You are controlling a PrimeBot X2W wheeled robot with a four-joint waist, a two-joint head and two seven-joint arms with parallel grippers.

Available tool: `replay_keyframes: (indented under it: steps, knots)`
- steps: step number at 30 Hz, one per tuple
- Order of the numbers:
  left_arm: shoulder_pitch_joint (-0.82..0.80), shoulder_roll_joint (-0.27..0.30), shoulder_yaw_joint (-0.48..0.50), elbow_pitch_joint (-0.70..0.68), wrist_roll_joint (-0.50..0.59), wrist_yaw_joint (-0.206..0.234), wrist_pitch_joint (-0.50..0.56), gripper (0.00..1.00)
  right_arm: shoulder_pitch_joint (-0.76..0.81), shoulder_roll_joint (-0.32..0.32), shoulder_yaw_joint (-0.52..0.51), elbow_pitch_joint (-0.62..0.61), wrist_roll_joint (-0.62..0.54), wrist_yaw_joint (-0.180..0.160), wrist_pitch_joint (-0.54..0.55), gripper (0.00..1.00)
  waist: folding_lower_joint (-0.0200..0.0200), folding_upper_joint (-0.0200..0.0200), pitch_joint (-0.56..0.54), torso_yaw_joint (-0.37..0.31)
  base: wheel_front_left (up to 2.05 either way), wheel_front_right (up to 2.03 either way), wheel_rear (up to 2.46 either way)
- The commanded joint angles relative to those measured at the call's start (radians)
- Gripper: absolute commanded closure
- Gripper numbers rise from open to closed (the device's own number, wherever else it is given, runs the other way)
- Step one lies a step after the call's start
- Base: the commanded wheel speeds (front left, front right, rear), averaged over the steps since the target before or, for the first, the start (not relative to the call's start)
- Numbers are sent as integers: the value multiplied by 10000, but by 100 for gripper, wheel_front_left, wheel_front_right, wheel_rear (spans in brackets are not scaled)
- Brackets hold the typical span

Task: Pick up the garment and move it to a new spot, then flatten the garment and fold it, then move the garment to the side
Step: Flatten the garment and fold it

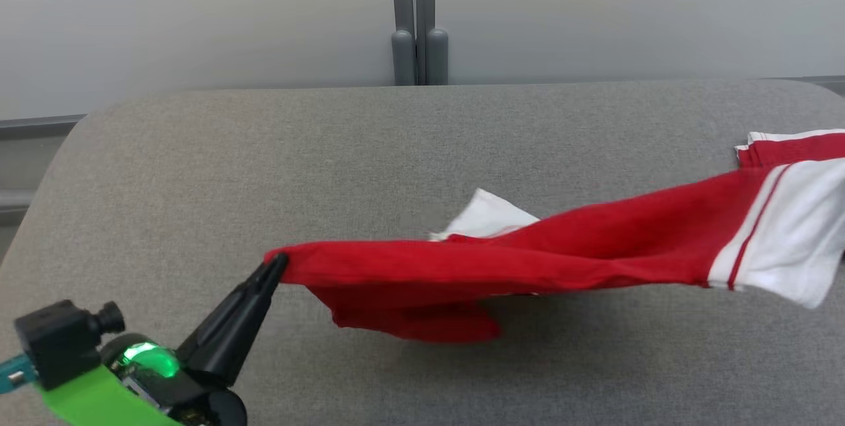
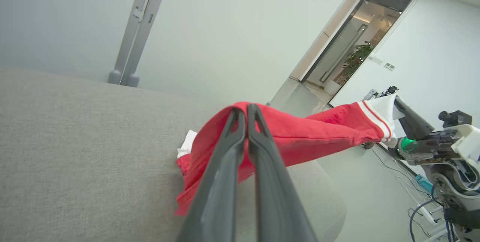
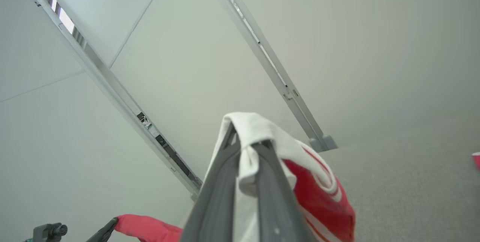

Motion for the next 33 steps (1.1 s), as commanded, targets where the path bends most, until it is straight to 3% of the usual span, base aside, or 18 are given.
replay_keyframes:
  steps: [1,7,11,15,18,22,24,28,33]
  knots:
    - [-107,302,252,-703,-209,223,251,100,-96,-115,-468,-326,179,1,115,100,0,-1,102,-84,0,0,0]
    - [-1710,1031,1119,-2496,-1153,985,1489,100,-1490,-836,-1905,-443,-128,1,1086,100,0,-1,771,-292,0,0,0]
    - [-3672,1274,1168,-2185,-1591,1404,2463,100,-3504,-979,-1677,362,-862,1,2109,100,0,-1,1890,-414,0,0,0]
    - [-6311,1167,807,-595,-1323,1697,3270,100,-6848,-354,-937,1925,-2533,1,3079,100,0,-1,3378,-494,0,0,0]
    - [-8663,758,572,1315,-705,1837,3326,100,-9832,767,-400,3417,-4491,4,3546,100,0,-1,4465,-559,0,0,0]
    - [-12093,-96,259,4562,701,1558,2379,100,-14022,2691,-487,5862,-7767,-5,2533,100,0,-1,5661,-747,0,0,0]
    - [-13416,-400,143,5917,1404,1312,1607,100,-15493,3245,-786,6948,-8910,-5,1701,100,0,-1,5997,-803,0,0,0]
    - [-15429,-877,78,8192,2261,668,42,100,-17635,3697,-780,8557,-10093,-6,397,100,0,-1,6498,-831,0,0,0]
    - [-16060,-1223,-214,10026,2694,-29,-1466,100,-18155,3772,-373,9894,-10027,-6,-785,100,0,-1,6598,-842,0,0,0]
